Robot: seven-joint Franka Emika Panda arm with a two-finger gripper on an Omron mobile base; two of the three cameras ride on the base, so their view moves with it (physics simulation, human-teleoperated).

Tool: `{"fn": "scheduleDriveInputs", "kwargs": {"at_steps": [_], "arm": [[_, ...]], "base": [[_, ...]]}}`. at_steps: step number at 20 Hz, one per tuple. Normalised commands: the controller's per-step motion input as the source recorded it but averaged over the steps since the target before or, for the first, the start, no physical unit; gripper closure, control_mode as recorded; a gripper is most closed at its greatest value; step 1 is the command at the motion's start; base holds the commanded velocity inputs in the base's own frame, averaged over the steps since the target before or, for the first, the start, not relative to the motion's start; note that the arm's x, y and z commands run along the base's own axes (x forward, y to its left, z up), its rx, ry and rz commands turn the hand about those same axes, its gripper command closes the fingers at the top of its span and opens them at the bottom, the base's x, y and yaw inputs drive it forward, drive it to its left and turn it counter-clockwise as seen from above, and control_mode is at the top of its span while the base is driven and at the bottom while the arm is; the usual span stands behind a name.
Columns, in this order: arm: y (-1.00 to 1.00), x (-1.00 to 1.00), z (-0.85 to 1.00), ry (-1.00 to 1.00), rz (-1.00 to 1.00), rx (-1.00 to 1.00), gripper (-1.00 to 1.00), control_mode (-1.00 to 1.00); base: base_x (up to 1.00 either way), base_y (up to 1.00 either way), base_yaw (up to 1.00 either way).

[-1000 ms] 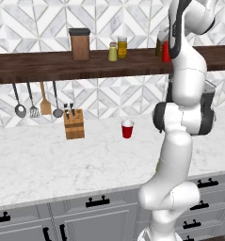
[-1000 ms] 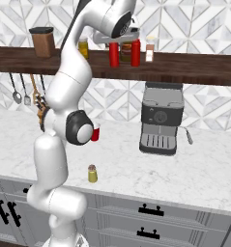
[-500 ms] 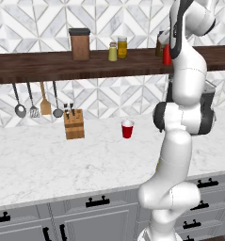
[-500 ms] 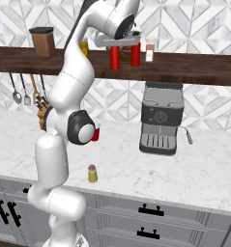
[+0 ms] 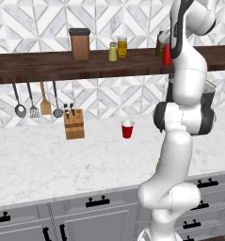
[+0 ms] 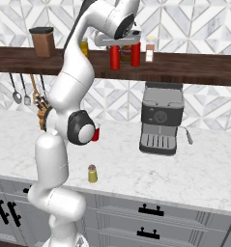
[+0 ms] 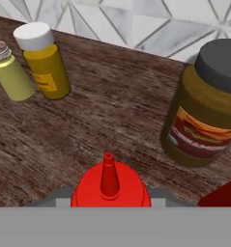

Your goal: Put the shaker and condiment bottle from the counter next to their counterparts in the cabinet.

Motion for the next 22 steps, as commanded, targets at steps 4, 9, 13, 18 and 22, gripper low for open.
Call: {"fn": "scheduleDriveInputs", "kwargs": {"at_steps": [4, 9, 13, 18, 22], "arm": [[0.00, 0.00, -0.01, -0.11, 0.00, 0.00, 1.00, -1.00], [0.00, 0.03, -0.11, -0.25, 0.00, 0.00, 1.00, -1.00], [0.04, 0.04, -0.13, -0.17, 0.00, 0.00, 1.00, -1.00], [0.06, 0.00, -0.14, 0.02, 0.00, 0.01, 1.00, -1.00], [0.00, 0.03, -0.32, 0.03, 0.00, 0.00, 1.00, -1.00]], "base": [[0.00, 0.00, 0.00], [0.00, 0.00, 0.00], [0.00, 0.00, 0.00], [0.00, 0.00, 0.00], [0.00, 0.00, 0.00]]}}
